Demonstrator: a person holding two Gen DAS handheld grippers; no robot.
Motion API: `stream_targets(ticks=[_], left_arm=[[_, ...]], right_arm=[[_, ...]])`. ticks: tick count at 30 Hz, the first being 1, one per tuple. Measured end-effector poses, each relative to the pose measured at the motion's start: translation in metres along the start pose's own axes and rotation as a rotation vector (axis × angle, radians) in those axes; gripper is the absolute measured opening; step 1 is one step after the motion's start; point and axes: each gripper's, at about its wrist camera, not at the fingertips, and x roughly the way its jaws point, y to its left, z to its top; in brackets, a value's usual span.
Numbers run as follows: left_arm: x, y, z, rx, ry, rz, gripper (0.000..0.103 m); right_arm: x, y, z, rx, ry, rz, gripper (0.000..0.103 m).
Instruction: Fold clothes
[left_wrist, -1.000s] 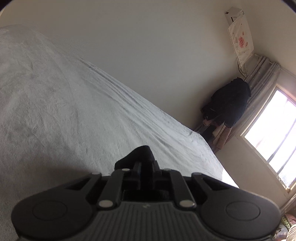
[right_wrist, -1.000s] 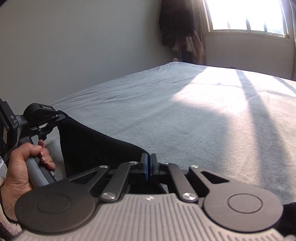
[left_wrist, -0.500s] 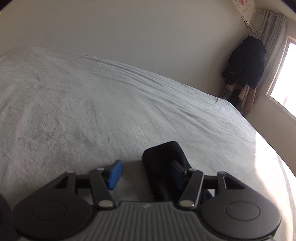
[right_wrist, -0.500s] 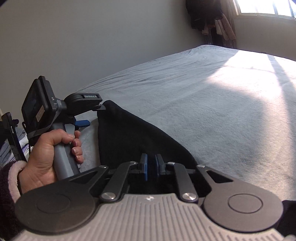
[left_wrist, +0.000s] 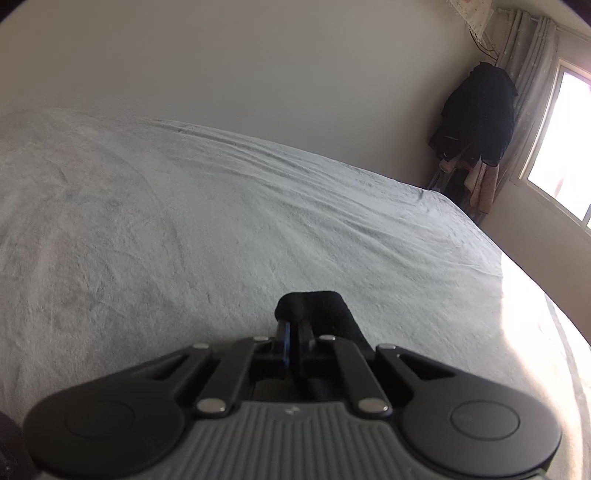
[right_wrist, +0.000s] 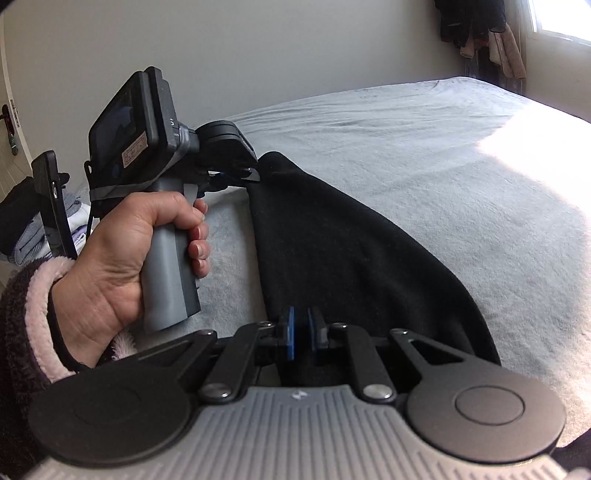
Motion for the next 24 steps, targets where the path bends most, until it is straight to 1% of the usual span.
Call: stream_targets(ticks=[1,3,4,5,6,7,9,10,11,14,16,19,22,24], left_arm=[[0.001,0.000,0.000,0.002,0.007,0.005,0.004],[0.002,-0.001,0.000,0.007,0.020,0.015,0.004],[0.004,0.000,-0.001,0.010,0.030,0.020,0.004],[0.007,0.000,-0.002,0.005,0.045,0.022,0.004],[0.010,0.001,-0.003,0.000,0.059,0.025,0.004],[0.013,0.002,-0.004,-0.005,0.072,0.027,0.005],[0.012,0.002,-0.002,-0.005,0.067,0.026,0.005],[0.011,0.002,-0.002,-0.002,0.063,0.027,0.005],[0.010,0.001,-0.002,0.001,0.059,0.027,0.005],[0.005,0.000,-0.001,0.005,0.045,0.021,0.004],[0.002,-0.001,0.001,0.007,0.026,0.035,0.004],[-0.003,0.001,0.005,0.012,0.007,0.077,0.004],[0.000,0.004,0.007,0.003,0.029,0.103,0.005],[0.002,0.007,0.007,-0.009,0.047,0.119,0.006]], right_arm=[[0.000,0.001,0.000,-0.006,0.001,-0.003,0.014],[0.000,0.003,0.000,-0.017,0.004,-0.009,0.022],[0.000,0.003,0.000,-0.022,0.005,-0.012,0.037],[0.000,0.004,0.000,-0.028,0.006,-0.015,0.044],[0.000,0.005,0.000,-0.034,0.007,-0.018,0.044],[0.000,0.006,0.000,-0.039,0.008,-0.021,0.043],[0.000,0.008,0.000,-0.050,0.011,-0.027,0.035],[0.001,0.007,0.000,-0.049,0.008,-0.046,0.019],[0.001,0.005,0.000,-0.035,0.005,-0.050,0.007],[-0.005,-0.001,0.002,0.000,-0.014,-0.022,0.007],[-0.014,-0.005,0.003,0.023,-0.045,0.031,0.007],[-0.021,-0.007,0.006,0.043,-0.074,0.116,0.007],[-0.011,-0.003,0.006,0.042,-0.035,0.130,0.007],[0.000,0.000,0.004,0.028,0.014,0.113,0.007]])
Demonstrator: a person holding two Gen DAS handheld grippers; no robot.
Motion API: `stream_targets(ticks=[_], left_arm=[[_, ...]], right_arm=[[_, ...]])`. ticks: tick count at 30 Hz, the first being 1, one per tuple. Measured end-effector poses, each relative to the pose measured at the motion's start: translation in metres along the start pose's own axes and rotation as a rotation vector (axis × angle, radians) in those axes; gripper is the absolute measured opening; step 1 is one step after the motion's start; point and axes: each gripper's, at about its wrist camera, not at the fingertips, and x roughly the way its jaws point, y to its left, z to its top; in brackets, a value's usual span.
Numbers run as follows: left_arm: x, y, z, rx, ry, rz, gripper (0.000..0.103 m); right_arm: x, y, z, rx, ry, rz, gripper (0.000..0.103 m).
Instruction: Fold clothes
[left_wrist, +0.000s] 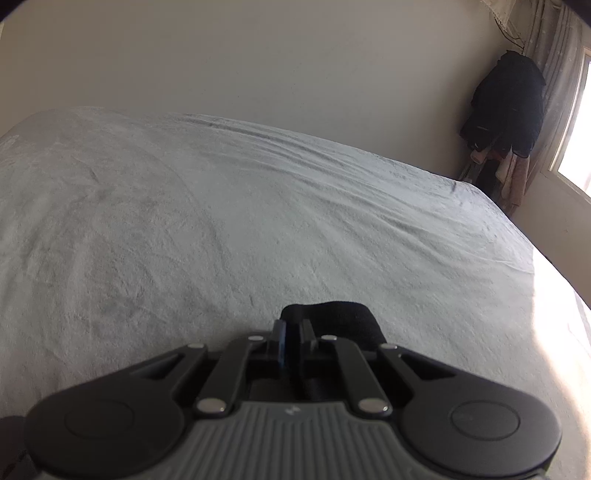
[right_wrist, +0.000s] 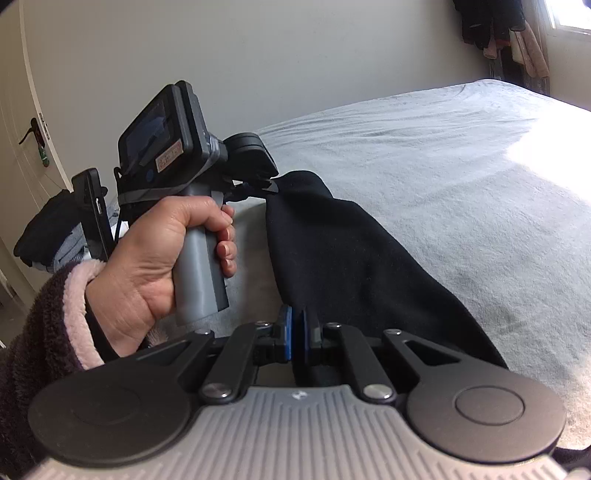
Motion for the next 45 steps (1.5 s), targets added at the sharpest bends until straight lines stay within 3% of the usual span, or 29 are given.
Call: stream_targets(ticks=[4,7,10,12,13,14,18,21,24,29,34,38,42,45], left_arm=[[-0.002,0.004,0.003,-0.039,0.002,0.006,0.028],[-0.011,0.004,0.003,-0.061,-0.044,-0.016,0.045],[-0.017,0.004,0.004,-0.091,-0.071,-0.087,0.047],[-0.017,0.001,0.002,-0.091,-0.078,-0.140,0.047],[-0.018,0.000,0.001,-0.091,-0.081,-0.167,0.047],[-0.016,-0.002,-0.001,-0.088,-0.071,-0.197,0.047],[0.001,-0.006,-0.002,-0.138,0.005,-0.359,0.041],[0.014,-0.008,-0.004,-0.168,0.063,-0.415,0.030],[0.015,-0.020,-0.007,-0.114,0.070,-0.388,0.030],[0.022,-0.043,-0.012,0.028,0.080,-0.229,0.038],[0.029,-0.065,-0.017,0.168,0.089,-0.070,0.031],[0.028,-0.042,-0.018,0.043,0.049,-0.130,0.002],[0.026,-0.020,-0.019,-0.083,0.009,-0.191,0.001],[0.029,0.005,-0.019,-0.241,-0.043,-0.293,0.001]], right_arm=[[0.012,0.003,-0.002,-0.002,0.044,0.009,0.018],[0.009,-0.001,-0.001,0.023,0.040,0.034,0.019],[0.001,-0.009,0.001,0.057,0.014,0.041,0.019],[-0.005,-0.015,0.002,0.076,-0.016,0.024,0.027],[-0.009,-0.019,0.001,0.091,-0.035,0.004,0.038],[-0.012,-0.023,0.001,0.105,-0.051,-0.015,0.042],[-0.024,-0.040,-0.001,0.177,-0.108,-0.049,0.042],[-0.026,-0.049,-0.002,0.227,-0.142,-0.042,0.042],[-0.031,-0.053,-0.004,0.256,-0.152,-0.061,0.042],[-0.034,-0.056,-0.003,0.273,-0.143,-0.112,0.042],[-0.038,-0.061,-0.004,0.300,-0.156,-0.121,0.043],[-0.050,-0.065,-0.007,0.330,-0.183,-0.128,0.043],[-0.057,-0.075,-0.009,0.390,-0.200,-0.180,0.044],[-0.061,-0.083,-0.012,0.429,-0.224,-0.263,0.045]])
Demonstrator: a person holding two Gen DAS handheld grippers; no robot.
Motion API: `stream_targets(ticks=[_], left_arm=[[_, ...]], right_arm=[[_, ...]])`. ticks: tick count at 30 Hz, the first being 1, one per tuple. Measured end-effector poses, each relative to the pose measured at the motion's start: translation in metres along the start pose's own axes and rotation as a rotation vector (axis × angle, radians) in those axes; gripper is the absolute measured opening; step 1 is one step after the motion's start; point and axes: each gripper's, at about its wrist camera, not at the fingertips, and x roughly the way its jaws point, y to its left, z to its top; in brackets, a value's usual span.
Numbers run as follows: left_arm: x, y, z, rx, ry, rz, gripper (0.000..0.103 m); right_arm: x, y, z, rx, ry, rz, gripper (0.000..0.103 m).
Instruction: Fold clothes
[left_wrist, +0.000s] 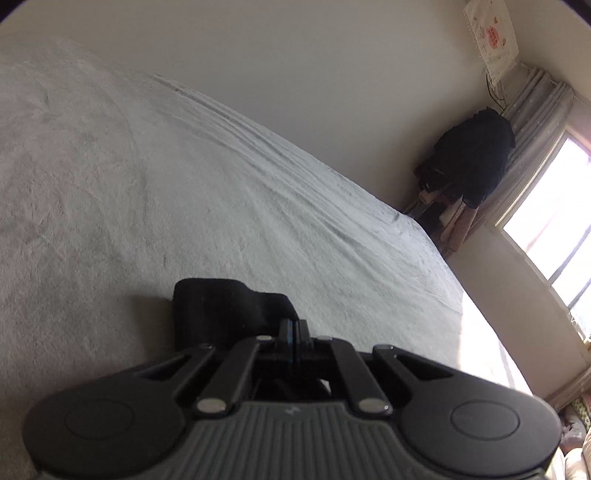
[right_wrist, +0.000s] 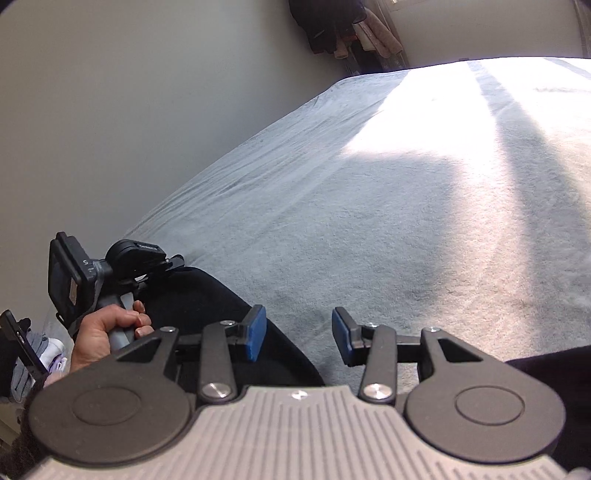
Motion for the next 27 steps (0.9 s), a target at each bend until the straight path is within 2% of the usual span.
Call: stream_targets(ticks=[2,4,6,7,8,9,10,13,16,20,21,23,25,27], left_arm=[[-0.001,0.010,0.005,-0.073,-0.044,-0.048,0.002],[0.002,0.011,0.007,-0.078,0.000,-0.024,0.002],[0.000,0.011,0.009,-0.089,0.023,-0.017,0.013],[-0.005,0.006,0.011,-0.072,0.016,-0.012,0.031],[-0.011,0.000,0.013,-0.044,-0.003,0.000,0.057],[-0.017,-0.006,0.013,-0.013,-0.024,0.005,0.065],[-0.022,-0.013,0.013,0.018,-0.044,0.010,0.069],[-0.032,-0.036,0.011,0.109,-0.022,0.025,0.069],[-0.047,-0.057,-0.010,0.261,0.087,-0.064,0.069],[-0.067,-0.084,-0.039,0.462,0.232,-0.183,0.069],[-0.072,-0.091,-0.047,0.513,0.269,-0.212,0.069],[-0.082,-0.105,-0.061,0.614,0.341,-0.272,0.069],[-0.086,-0.106,-0.073,0.723,0.343,-0.332,0.069],[-0.090,-0.107,-0.086,0.832,0.345,-0.391,0.069]], right_arm=[[-0.002,-0.003,-0.001,0.002,-0.029,-0.043,0.045],[-0.003,-0.005,-0.001,-0.002,-0.046,-0.083,0.046],[-0.005,-0.007,0.000,-0.006,-0.050,-0.110,0.048],[-0.007,-0.008,0.000,-0.009,-0.051,-0.123,0.049],[-0.010,-0.007,0.001,-0.023,-0.049,-0.137,0.050],[-0.014,-0.006,0.002,-0.041,-0.046,-0.150,0.051],[-0.017,-0.006,0.003,-0.059,-0.043,-0.164,0.054],[-0.034,-0.007,0.004,-0.132,-0.030,-0.262,0.057],[-0.054,-0.023,0.008,-0.099,-0.071,-0.346,0.057],[-0.058,-0.030,0.007,-0.116,-0.071,-0.430,0.057],[-0.055,-0.027,0.007,-0.134,-0.070,-0.439,0.057],[-0.050,-0.024,0.004,-0.155,-0.054,-0.405,0.057],[-0.043,-0.020,0.002,-0.180,-0.034,-0.377,0.057],[-0.039,-0.016,0.003,-0.221,-0.018,-0.395,0.057]])
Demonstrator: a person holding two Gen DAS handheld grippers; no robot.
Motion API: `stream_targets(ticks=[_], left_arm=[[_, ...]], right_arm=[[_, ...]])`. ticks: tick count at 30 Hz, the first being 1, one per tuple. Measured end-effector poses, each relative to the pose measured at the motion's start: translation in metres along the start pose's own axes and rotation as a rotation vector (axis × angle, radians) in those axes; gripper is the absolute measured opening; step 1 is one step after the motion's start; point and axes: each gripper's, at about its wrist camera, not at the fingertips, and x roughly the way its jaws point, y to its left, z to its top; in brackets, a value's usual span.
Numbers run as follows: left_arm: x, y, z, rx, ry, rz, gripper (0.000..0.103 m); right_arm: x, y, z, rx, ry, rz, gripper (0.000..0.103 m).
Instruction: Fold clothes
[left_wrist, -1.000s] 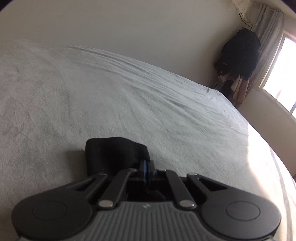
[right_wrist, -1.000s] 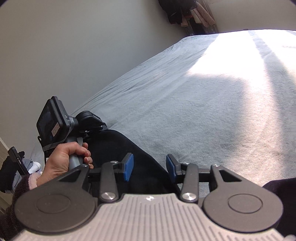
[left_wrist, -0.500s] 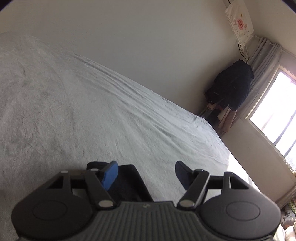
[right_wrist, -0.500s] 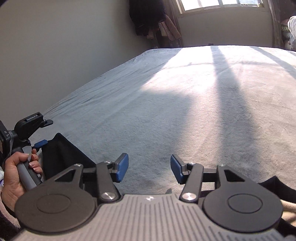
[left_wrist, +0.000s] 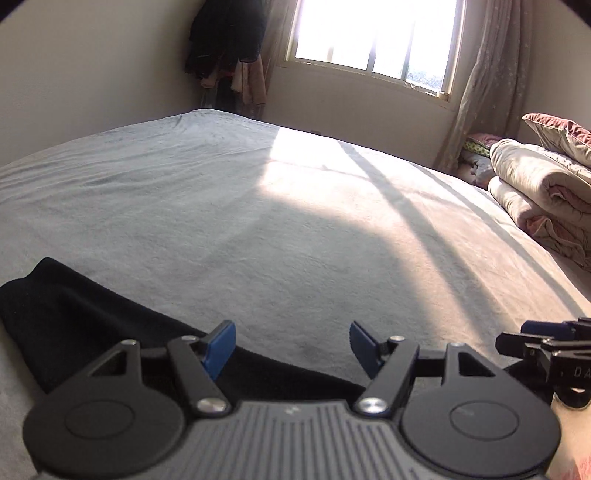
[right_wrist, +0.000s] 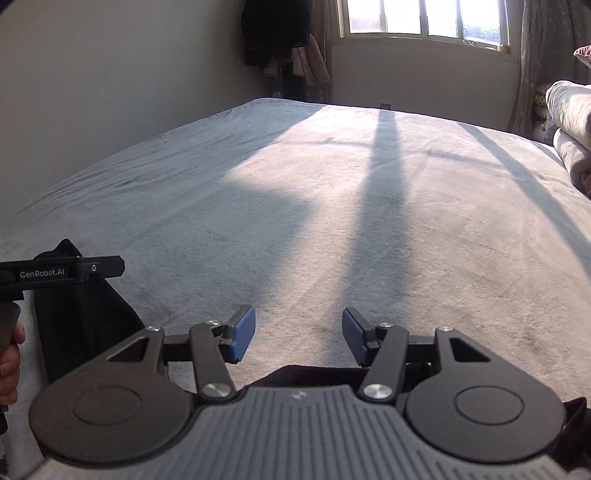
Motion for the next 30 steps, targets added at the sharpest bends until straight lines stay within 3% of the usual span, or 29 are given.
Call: stream_targets(ticks=[3,5,8,10,14,16,18,21,24,26,30], left_arm=[[0.003,-0.016,-0.011,0.175,0.006,-0.061,0.069],[0.005,-0.020,-0.015,0.227,0.039,-0.089,0.070],[0.008,-0.016,-0.017,0.256,0.110,-0.109,0.070],[0.003,-0.006,-0.014,0.236,0.126,-0.143,0.070],[-0.002,0.011,-0.013,0.177,0.124,-0.129,0.070],[0.000,0.016,-0.014,0.159,0.130,-0.129,0.069],[0.001,0.019,-0.014,0.155,0.130,-0.135,0.069],[0.001,0.020,-0.015,0.157,0.129,-0.142,0.070],[0.000,0.023,-0.014,0.153,0.129,-0.150,0.070],[0.000,0.025,-0.014,0.144,0.129,-0.151,0.070],[0.000,0.028,-0.013,0.127,0.130,-0.151,0.070]], right_arm=[[0.000,0.000,0.000,-0.006,0.000,-0.026,0.057],[-0.003,0.000,0.002,-0.002,-0.013,-0.055,0.057],[-0.010,0.004,0.006,0.008,-0.035,-0.064,0.057],[-0.007,0.013,0.008,-0.002,-0.013,0.012,0.055],[0.020,0.034,0.008,-0.017,0.120,0.263,0.037],[0.032,0.041,0.006,-0.019,0.186,0.282,0.035],[0.041,0.049,0.006,-0.038,0.245,0.275,0.026],[0.045,0.060,0.008,-0.094,0.298,0.292,0.003],[0.044,0.067,0.018,-0.119,0.334,0.271,0.005],[0.046,0.070,0.023,-0.143,0.346,0.251,0.018],[0.054,0.081,0.020,-0.212,0.402,0.224,0.019]])
